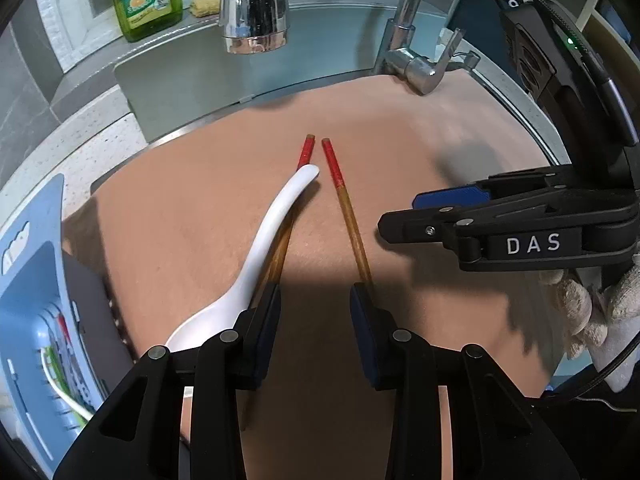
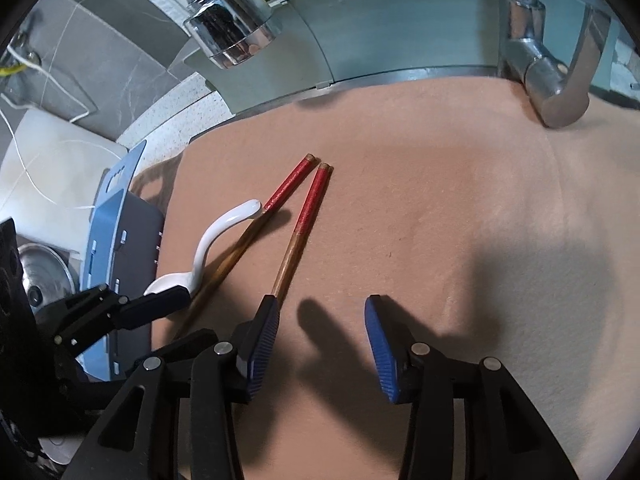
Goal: Organize utensils
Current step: 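Grasp one red-tipped chopstick with the left tool while the right tool grasps the other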
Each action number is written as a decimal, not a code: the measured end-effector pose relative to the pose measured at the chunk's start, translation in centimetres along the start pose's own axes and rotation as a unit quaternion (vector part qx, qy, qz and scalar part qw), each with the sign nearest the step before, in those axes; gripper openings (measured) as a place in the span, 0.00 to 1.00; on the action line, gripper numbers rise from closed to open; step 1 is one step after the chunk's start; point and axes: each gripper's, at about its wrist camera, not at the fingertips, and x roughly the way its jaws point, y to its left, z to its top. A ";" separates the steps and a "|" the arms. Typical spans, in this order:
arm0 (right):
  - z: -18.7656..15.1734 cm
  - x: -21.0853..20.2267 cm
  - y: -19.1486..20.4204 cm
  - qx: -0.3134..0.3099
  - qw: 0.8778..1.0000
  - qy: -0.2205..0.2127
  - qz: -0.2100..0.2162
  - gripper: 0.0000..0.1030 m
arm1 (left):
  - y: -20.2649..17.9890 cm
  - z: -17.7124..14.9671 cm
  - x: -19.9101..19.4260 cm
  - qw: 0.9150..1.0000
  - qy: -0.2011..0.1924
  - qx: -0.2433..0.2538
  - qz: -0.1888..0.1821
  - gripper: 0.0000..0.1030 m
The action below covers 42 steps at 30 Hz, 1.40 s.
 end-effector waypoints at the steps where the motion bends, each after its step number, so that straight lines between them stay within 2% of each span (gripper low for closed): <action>1: 0.1 0.1 0.1 -0.003 1.000 0.000 0.000 0.40 | 0.1 0.1 0.2 1.000 0.001 0.000 -0.003 0.33; 5: 0.5 0.5 0.1 0.009 1.000 0.008 0.008 0.40 | 1.1 0.3 1.0 1.000 0.007 -0.012 -0.005 0.33; 9: 0.8 0.8 0.2 0.015 1.000 0.013 0.008 0.40 | 2.3 0.5 1.5 0.999 0.011 -0.031 -0.025 0.33; 13: 1.1 1.0 0.3 0.023 0.999 0.018 0.014 0.40 | 2.7 0.9 1.6 0.999 0.010 -0.037 -0.024 0.33; 15: 1.1 1.1 0.4 0.023 0.999 0.023 0.016 0.34 | 2.7 0.9 1.4 0.999 0.009 -0.034 -0.029 0.33; 17: 1.2 1.4 0.7 0.021 0.999 0.027 0.016 0.33 | 2.4 1.0 1.7 0.999 0.016 -0.030 -0.019 0.33; 22: 1.4 1.8 1.4 0.027 0.999 0.035 0.008 0.33 | 2.0 0.7 2.9 0.999 0.041 -0.015 -0.006 0.33; 26: 1.7 2.4 2.5 0.010 0.999 0.033 -0.025 0.33 | 2.0 0.9 3.1 0.999 0.042 -0.013 -0.004 0.31; 28: 2.0 2.6 3.1 0.002 0.998 0.035 -0.043 0.33 | 2.0 0.9 3.2 0.999 0.042 -0.011 -0.001 0.26; 30: 2.1 2.7 3.4 -0.008 0.998 0.035 -0.061 0.23 | 2.2 0.9 3.1 0.999 0.040 -0.013 0.002 0.20; 35: 2.1 2.8 3.8 -0.039 0.995 0.035 -0.087 0.14 | 2.2 0.6 3.1 0.999 0.033 -0.012 0.010 0.14; 38: 2.0 2.6 3.4 -0.037 0.995 0.036 -0.080 0.12 | 2.0 0.3 2.9 0.999 0.034 -0.015 0.011 0.07; 42: 1.4 2.1 2.3 -0.021 0.997 0.039 -0.066 0.09 | 0.7 -0.2 2.8 0.999 0.041 -0.013 0.012 0.07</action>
